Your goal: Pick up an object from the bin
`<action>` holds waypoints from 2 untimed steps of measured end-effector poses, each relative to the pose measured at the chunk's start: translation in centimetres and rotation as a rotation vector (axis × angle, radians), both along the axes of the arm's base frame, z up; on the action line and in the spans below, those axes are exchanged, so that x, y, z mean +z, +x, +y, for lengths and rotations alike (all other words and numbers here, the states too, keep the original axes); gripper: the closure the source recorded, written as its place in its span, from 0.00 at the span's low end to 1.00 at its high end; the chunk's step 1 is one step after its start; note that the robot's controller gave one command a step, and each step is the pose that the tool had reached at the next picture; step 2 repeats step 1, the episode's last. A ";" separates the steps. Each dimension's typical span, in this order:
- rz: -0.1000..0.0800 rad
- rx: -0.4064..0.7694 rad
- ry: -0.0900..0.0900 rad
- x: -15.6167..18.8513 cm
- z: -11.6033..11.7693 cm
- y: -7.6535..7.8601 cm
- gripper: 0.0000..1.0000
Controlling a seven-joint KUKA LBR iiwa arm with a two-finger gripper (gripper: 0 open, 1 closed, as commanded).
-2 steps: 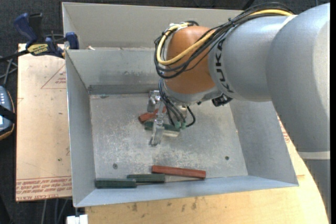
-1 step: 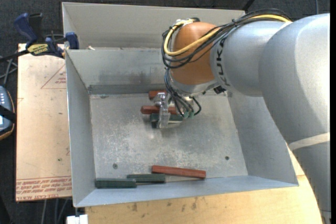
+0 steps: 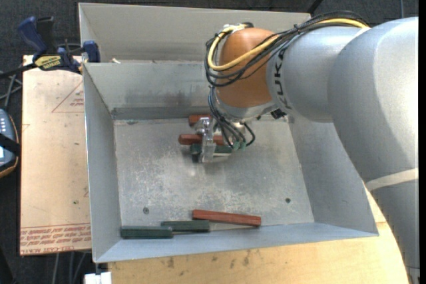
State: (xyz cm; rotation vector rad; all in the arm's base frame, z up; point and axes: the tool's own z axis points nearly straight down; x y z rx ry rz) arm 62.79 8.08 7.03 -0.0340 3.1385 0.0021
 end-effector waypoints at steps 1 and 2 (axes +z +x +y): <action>-0.005 0.043 0.001 15.8 4.7 1.0 1.00; -0.005 0.043 0.001 15.8 4.7 1.0 1.00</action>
Offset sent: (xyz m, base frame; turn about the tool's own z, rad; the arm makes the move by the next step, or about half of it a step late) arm 0.0000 0.0000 0.0000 0.0000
